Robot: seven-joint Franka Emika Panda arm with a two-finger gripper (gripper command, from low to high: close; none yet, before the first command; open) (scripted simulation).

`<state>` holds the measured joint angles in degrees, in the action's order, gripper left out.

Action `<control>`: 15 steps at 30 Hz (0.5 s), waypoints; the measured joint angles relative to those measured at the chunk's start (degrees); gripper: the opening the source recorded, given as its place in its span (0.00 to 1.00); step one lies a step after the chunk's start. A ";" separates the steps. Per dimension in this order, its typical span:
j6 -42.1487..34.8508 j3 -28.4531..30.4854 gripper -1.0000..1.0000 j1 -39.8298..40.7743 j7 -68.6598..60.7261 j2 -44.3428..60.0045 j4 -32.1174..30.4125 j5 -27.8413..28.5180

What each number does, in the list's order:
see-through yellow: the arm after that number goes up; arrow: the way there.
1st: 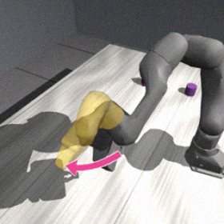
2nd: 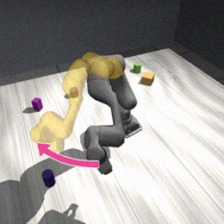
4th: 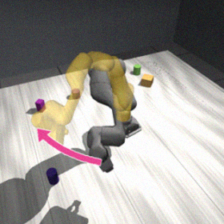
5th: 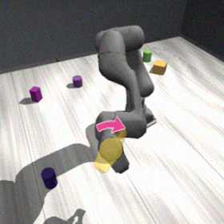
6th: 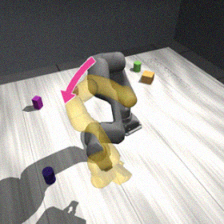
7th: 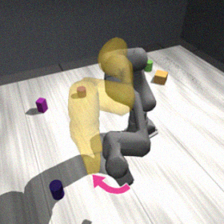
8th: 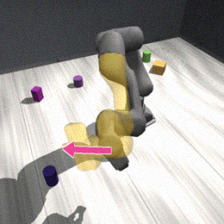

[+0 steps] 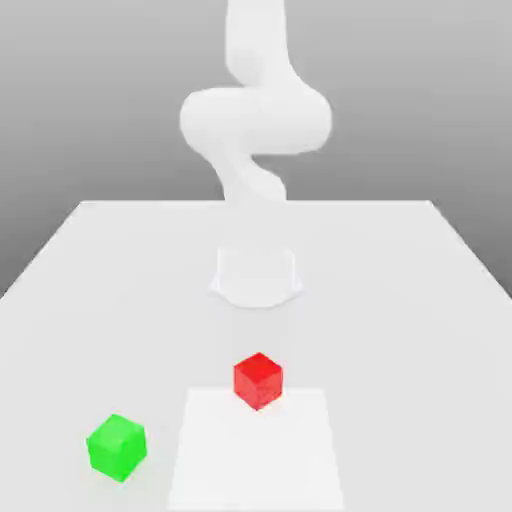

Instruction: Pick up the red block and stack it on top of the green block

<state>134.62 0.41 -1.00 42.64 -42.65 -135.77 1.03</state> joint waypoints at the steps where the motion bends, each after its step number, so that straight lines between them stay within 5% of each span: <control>1: 1.38 0.27 0.50 -0.48 -1.58 1.59 -1.92 0.48; 15: 21.32 8.22 0.50 -6.93 -27.27 24.92 -29.72 4.90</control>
<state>155.94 8.63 -7.94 15.37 -17.73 -165.49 5.93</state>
